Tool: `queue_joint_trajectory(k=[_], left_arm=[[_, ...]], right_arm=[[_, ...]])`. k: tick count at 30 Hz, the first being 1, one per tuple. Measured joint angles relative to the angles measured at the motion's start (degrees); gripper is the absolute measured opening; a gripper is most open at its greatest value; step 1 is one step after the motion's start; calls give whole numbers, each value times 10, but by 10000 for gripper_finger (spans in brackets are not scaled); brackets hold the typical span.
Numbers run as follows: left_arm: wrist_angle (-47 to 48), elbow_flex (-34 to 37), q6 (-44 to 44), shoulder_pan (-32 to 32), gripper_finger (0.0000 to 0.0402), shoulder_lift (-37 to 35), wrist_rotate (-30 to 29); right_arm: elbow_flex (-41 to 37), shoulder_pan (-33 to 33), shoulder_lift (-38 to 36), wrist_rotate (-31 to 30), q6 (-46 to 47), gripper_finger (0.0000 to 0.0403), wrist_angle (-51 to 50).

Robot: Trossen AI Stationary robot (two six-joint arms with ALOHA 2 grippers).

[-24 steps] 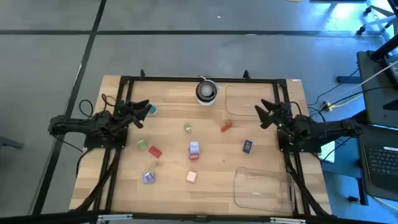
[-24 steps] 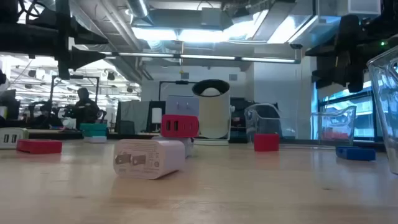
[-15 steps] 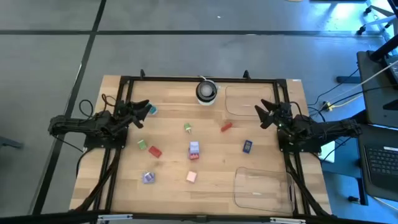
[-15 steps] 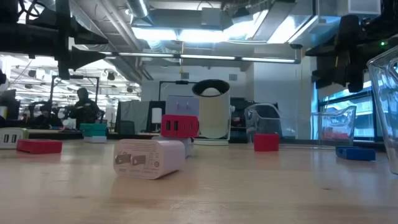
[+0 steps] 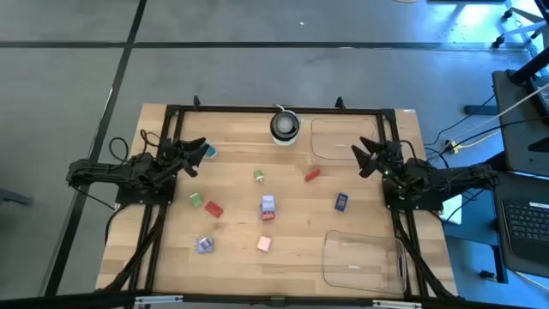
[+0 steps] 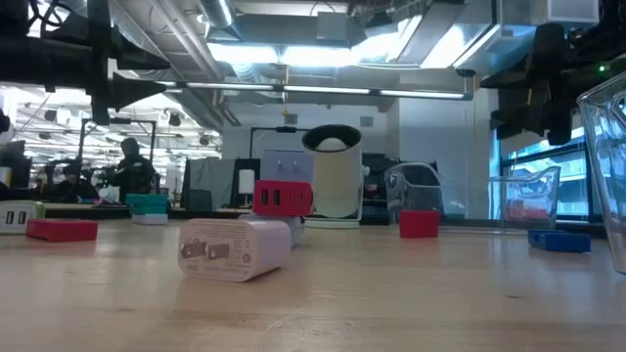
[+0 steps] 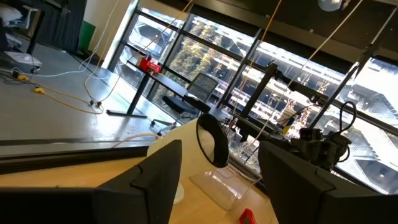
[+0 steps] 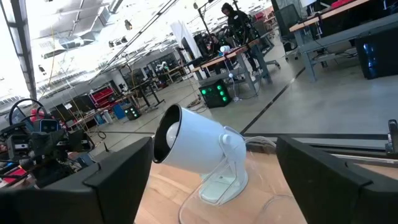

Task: Pick & Place Office items

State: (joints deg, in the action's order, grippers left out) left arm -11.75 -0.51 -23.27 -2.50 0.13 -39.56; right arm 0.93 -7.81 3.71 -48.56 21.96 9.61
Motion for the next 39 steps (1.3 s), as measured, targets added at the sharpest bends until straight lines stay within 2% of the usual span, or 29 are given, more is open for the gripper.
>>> queue_joint_trajectory(k=[19,29,39], left_arm=[[0,0,0,0,210,0,0],[0,0,0,0,210,0,1],[-2,0,-2,0,210,0,-1]], right_arm=[[0,0,0,0,4,343,0],[0,0,0,45,264,343,2],[0,0,0,-16,210,343,-1]])
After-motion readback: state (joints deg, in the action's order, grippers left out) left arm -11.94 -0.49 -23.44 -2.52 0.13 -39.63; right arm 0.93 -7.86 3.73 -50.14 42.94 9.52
